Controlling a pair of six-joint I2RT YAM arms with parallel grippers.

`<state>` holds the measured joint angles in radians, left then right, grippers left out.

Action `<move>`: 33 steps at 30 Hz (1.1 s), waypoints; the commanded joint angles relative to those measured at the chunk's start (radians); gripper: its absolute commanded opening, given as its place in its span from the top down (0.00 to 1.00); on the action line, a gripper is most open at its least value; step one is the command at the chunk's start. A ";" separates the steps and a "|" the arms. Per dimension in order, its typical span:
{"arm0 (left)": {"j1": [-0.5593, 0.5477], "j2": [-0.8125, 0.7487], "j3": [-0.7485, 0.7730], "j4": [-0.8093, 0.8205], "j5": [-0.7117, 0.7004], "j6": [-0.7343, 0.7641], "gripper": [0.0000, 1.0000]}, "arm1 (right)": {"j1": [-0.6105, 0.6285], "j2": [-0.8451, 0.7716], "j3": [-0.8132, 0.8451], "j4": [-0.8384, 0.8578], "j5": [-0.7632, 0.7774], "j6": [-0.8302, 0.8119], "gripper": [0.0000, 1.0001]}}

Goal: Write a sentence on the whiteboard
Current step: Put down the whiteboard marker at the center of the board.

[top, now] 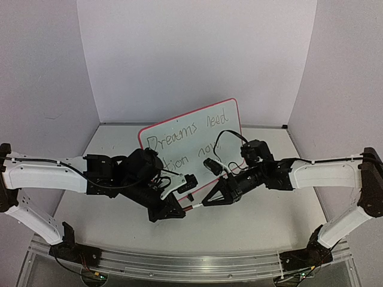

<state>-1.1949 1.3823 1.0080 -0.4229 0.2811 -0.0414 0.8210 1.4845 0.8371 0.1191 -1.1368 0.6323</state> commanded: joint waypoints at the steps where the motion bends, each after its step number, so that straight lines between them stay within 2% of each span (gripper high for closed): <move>1: 0.003 -0.003 0.036 0.032 0.036 0.015 1.00 | 0.016 0.013 0.010 0.040 -0.030 -0.006 1.00; 15: 0.004 0.000 0.057 0.040 0.133 0.029 1.00 | 0.083 0.083 0.036 0.025 -0.075 -0.083 1.00; 33: 0.003 -0.001 0.087 0.218 0.145 0.034 1.00 | 0.132 0.109 0.072 0.030 -0.068 -0.080 1.00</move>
<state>-1.1965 1.3911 1.0077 -0.4801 0.4211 -0.0269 0.8940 1.5647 0.8639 0.1326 -1.1908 0.5713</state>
